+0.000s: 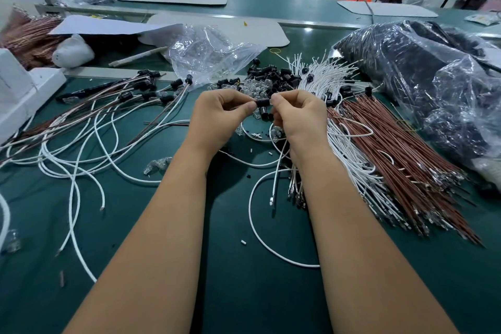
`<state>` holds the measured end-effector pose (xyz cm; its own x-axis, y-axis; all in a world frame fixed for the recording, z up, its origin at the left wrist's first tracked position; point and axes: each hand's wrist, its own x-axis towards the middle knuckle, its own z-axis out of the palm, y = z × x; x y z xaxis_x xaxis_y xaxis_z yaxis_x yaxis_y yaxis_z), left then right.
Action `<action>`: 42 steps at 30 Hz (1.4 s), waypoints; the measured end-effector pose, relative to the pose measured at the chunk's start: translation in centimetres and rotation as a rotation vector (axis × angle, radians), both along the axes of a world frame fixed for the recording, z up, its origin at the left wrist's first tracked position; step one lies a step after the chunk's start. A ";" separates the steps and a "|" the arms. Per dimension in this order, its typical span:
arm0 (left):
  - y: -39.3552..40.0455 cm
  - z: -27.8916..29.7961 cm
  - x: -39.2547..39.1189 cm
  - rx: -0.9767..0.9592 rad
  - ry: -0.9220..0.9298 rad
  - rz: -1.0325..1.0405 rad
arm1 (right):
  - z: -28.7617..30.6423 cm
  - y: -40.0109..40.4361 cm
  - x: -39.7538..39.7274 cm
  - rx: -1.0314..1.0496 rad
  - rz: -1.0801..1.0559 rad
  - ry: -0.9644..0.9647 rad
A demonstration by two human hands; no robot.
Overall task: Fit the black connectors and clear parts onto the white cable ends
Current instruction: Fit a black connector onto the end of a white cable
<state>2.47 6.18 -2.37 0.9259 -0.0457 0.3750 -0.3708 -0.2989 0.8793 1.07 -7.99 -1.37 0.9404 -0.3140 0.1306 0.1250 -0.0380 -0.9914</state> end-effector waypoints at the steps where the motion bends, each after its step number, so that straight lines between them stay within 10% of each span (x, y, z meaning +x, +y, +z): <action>1: 0.0 0.0 0.0 0.010 0.008 0.005 | 0.0 0.0 0.0 0.014 -0.001 -0.001; 42: -0.3 0.2 0.0 -0.119 0.059 -0.028 | 0.0 0.2 -0.2 0.094 0.060 0.036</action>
